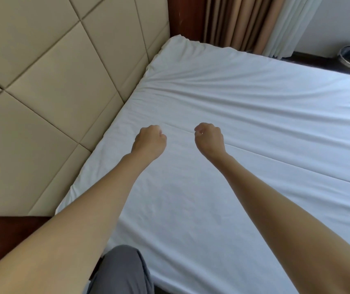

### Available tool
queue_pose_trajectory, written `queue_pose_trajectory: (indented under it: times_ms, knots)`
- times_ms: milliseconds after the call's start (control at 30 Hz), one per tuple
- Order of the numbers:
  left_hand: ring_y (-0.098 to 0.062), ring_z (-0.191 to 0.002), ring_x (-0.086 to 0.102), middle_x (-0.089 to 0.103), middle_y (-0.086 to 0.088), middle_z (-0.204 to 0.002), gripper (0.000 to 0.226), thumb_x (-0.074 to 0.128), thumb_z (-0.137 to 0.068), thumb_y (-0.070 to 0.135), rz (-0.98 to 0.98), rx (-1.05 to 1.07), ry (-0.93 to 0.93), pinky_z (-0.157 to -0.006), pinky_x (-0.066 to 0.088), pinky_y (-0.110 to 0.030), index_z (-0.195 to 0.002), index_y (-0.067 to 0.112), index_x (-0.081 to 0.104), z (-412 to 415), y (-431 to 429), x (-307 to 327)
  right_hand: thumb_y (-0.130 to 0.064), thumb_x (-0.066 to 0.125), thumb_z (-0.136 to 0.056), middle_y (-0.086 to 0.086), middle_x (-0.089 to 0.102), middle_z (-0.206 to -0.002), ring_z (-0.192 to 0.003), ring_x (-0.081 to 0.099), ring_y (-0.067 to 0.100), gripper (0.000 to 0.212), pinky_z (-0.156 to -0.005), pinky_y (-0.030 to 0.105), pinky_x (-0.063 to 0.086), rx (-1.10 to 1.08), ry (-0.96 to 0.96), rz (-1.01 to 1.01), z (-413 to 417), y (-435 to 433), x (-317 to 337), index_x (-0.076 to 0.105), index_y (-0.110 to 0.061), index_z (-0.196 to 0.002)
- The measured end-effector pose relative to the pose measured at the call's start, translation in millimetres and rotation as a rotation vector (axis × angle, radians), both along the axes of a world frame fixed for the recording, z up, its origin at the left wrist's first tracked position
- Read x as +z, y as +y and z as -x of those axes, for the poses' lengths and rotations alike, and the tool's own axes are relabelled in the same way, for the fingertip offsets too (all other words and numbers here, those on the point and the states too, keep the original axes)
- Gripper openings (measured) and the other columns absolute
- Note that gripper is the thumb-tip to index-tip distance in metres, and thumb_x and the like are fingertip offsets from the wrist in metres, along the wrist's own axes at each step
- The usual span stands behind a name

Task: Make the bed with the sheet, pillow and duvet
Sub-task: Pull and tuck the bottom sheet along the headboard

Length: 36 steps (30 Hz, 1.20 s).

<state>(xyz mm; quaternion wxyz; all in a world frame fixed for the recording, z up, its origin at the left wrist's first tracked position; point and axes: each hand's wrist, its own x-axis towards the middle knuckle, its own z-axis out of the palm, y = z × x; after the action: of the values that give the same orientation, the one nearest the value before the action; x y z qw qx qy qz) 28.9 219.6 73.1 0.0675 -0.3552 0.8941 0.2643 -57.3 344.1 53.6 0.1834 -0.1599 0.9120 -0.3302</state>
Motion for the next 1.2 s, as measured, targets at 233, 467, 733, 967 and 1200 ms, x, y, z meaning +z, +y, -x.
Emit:
queue_pose_trajectory:
  times_ms: [233,467,733,967,1200]
  knots:
    - [-0.021,-0.080,0.039,0.044,-0.004,-0.092,0.010,0.036,-0.091,0.009,-0.001,-0.009,-0.018,-0.069,0.033,-0.029,-0.087,0.016,0.042,18,-16,12,0.002,0.035,-0.083,0.026,0.063,-0.111,-0.103,0.058,0.041,0.035,-0.088,0.046,0.049,-0.026,-0.020,0.071,22,-14,29,0.060,0.011,-0.107]
    - [-0.018,-0.067,0.032,0.033,0.003,-0.071,0.017,0.037,-0.089,0.008,-0.033,-0.061,0.002,-0.051,0.021,-0.026,-0.075,0.016,0.036,96,-68,16,0.003,0.036,-0.082,0.026,0.064,-0.108,-0.102,0.058,0.041,0.033,-0.083,0.044,0.050,-0.064,-0.052,0.107,83,-63,32,0.060,0.013,-0.102]
    - [-0.013,-0.058,0.031,0.035,0.000,-0.073,0.020,0.036,-0.091,0.010,-0.067,-0.064,-0.078,-0.050,0.024,-0.025,-0.071,0.011,0.033,234,-198,-69,0.003,0.034,-0.080,0.010,0.045,-0.071,-0.067,0.038,0.027,0.022,-0.050,0.029,0.028,-0.055,-0.162,-0.012,191,-196,-46,0.043,-0.006,-0.063]
    - [-0.027,-0.086,0.043,0.047,-0.010,-0.098,0.010,0.039,-0.093,0.013,-0.056,-0.080,-0.178,-0.067,0.033,-0.029,-0.093,0.005,0.044,319,-310,-191,-0.005,0.035,-0.093,0.014,0.055,-0.127,-0.113,0.052,0.032,0.038,-0.090,0.033,0.043,0.019,-0.223,-0.094,272,-295,-150,0.051,-0.005,-0.128]
    - [-0.031,-0.131,0.034,0.030,-0.018,-0.144,0.047,0.043,-0.096,0.015,-0.058,-0.038,0.002,-0.102,0.032,-0.035,-0.137,-0.003,0.030,391,-377,-255,-0.004,0.035,-0.096,0.012,0.049,-0.131,-0.118,0.050,0.027,0.043,-0.094,0.031,0.039,0.131,-0.033,-0.031,321,-362,-219,0.044,-0.012,-0.137]
